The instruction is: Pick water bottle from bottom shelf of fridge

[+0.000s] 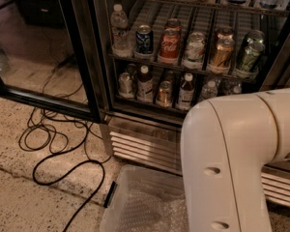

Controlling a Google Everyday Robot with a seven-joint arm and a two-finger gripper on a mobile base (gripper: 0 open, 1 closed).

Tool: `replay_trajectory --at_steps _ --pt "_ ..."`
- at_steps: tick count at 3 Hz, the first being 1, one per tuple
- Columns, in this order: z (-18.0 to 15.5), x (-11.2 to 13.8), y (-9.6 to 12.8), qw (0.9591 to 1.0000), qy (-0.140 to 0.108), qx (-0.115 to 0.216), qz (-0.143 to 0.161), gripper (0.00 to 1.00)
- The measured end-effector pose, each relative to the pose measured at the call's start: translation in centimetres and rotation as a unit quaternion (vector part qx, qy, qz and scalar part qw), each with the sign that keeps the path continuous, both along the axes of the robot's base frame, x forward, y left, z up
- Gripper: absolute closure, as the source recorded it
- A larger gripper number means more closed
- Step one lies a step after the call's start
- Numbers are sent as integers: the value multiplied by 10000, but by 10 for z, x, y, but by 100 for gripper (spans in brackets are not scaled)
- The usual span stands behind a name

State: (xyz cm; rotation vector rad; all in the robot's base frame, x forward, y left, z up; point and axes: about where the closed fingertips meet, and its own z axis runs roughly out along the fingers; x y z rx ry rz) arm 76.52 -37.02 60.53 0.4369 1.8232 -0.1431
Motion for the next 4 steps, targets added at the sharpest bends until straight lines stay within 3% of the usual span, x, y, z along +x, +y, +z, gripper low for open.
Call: replay_trajectory --at_steps 4 --pt "4 -5 3 10000 11 59 15 100"
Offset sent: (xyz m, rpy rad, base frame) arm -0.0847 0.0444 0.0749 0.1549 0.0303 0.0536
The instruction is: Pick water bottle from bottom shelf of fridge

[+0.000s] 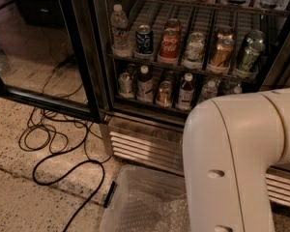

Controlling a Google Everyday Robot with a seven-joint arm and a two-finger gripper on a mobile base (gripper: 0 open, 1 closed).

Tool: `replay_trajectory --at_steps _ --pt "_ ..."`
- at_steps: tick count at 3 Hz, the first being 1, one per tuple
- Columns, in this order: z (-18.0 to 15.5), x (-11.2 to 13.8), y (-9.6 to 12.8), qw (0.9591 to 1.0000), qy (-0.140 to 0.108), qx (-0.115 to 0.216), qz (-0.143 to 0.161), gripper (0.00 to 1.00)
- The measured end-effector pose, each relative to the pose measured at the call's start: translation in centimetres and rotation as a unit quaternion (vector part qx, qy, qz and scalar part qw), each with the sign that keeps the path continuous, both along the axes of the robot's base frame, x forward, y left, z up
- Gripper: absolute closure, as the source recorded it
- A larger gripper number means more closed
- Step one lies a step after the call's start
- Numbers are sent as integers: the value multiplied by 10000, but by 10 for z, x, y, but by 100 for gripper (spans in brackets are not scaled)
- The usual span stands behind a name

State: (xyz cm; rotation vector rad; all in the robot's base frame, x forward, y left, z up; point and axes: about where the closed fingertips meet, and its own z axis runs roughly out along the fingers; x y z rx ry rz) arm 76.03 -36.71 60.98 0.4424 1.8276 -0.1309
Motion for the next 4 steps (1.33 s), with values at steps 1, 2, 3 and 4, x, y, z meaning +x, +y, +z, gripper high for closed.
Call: replay_trajectory --at_steps 1,2,3,4 --pt "0 0 0 10000 0 0 0 100" --pt "1 -1 1 10000 -7 7 11 100" --pt "2 -1 1 10000 -14 10 19 100" --pt "4 -2 2 10000 -29 16 36 100"
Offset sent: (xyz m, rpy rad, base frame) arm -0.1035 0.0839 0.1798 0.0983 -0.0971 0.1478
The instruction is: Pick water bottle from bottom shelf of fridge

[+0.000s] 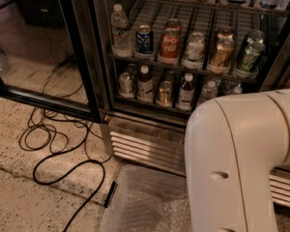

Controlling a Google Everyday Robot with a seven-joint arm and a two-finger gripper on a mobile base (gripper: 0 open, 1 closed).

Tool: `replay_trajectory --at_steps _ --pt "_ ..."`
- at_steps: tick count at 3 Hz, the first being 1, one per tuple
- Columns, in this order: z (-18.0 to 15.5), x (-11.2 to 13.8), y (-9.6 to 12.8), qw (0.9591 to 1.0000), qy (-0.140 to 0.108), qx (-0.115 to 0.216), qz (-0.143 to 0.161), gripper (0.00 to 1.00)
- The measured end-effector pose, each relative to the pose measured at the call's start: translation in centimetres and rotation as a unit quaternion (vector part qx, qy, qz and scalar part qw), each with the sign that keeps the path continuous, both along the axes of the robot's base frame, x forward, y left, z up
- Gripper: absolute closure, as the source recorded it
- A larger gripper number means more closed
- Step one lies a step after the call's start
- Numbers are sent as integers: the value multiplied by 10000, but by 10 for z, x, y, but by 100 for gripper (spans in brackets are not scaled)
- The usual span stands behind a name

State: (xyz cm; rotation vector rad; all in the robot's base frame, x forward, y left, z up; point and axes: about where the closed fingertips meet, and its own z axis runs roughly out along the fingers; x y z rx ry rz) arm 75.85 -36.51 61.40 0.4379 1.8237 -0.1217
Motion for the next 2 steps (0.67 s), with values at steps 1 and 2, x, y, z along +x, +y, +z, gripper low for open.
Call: replay_trajectory --at_steps 1,2 --pt "2 -1 1 10000 -15 11 17 100" --pt "2 -1 1 10000 -16 12 17 100"
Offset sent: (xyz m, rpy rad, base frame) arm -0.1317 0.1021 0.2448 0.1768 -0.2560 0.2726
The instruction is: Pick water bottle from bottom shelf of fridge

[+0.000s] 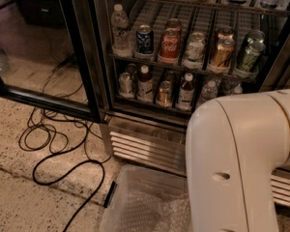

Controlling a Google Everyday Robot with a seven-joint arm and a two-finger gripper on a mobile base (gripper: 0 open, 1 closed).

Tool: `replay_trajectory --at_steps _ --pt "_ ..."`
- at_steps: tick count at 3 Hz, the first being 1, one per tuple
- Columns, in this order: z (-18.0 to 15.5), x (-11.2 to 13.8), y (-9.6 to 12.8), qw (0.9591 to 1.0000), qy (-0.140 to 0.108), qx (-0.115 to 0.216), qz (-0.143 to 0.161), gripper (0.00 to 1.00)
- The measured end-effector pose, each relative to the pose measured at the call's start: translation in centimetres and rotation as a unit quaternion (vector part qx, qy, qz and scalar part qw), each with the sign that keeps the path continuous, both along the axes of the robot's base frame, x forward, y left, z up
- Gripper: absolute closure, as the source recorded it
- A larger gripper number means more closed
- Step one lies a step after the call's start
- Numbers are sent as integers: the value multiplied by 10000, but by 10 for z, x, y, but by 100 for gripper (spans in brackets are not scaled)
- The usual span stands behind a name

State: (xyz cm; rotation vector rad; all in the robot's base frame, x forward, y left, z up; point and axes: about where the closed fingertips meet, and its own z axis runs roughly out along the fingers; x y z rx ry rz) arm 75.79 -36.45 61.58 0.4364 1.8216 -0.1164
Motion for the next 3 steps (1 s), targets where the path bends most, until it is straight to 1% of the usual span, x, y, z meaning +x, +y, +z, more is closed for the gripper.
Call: replay_trajectory --at_steps 3 --pt "5 -1 2 9999 -43 86 33 100"
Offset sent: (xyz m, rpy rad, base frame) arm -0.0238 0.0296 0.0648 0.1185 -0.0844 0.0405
